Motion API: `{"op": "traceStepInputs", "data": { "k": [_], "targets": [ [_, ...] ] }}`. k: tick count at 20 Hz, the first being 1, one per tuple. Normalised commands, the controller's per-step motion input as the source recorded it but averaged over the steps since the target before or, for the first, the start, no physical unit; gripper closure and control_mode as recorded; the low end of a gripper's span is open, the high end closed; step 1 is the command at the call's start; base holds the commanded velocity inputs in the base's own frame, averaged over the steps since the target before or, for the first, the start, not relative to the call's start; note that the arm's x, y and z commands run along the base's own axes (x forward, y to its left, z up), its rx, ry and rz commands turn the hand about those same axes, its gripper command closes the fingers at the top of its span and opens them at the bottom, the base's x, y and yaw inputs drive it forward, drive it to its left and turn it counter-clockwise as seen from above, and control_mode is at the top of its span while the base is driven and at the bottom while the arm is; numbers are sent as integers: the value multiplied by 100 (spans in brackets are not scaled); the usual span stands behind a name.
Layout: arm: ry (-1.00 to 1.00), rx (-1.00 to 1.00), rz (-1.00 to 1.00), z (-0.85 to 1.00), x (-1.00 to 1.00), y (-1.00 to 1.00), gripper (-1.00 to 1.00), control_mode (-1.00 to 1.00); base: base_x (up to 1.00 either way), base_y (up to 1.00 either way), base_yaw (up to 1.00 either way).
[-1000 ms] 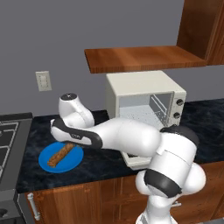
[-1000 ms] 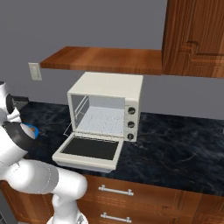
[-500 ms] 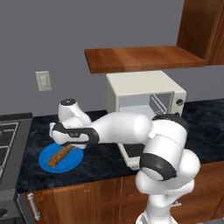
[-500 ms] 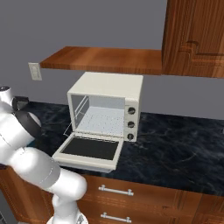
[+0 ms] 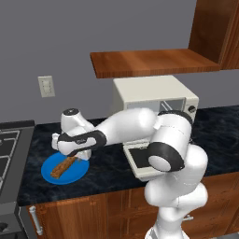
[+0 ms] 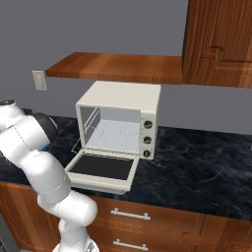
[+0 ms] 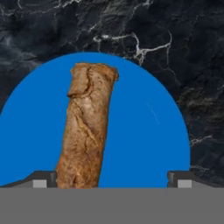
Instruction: Pull the toaster oven rack outwards. Pick up the baguette from the plate and place it on the toaster oven rack. Close the toaster oven door fully and set the temperature to the lowest setting.
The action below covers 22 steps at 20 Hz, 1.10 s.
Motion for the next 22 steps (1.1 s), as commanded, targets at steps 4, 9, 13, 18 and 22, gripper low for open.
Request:
{"op": "traceStepInputs", "data": {
  "k": [4, 9, 13, 18, 22],
  "targets": [
    [2, -3, 0, -17, 26, 15, -100, -100, 0, 0, 0],
    [5, -3, 0, -16, 24, 13, -100, -100, 0, 0, 0],
    [8, -3, 0, -21, 19, 14, -100, -100, 0, 0, 0],
    [10, -3, 0, -24, 18, 10, -100, -100, 0, 0, 0],
    [9, -1, 0, -29, 9, 4, -100, -100, 0, 0, 0]
  ]
}}
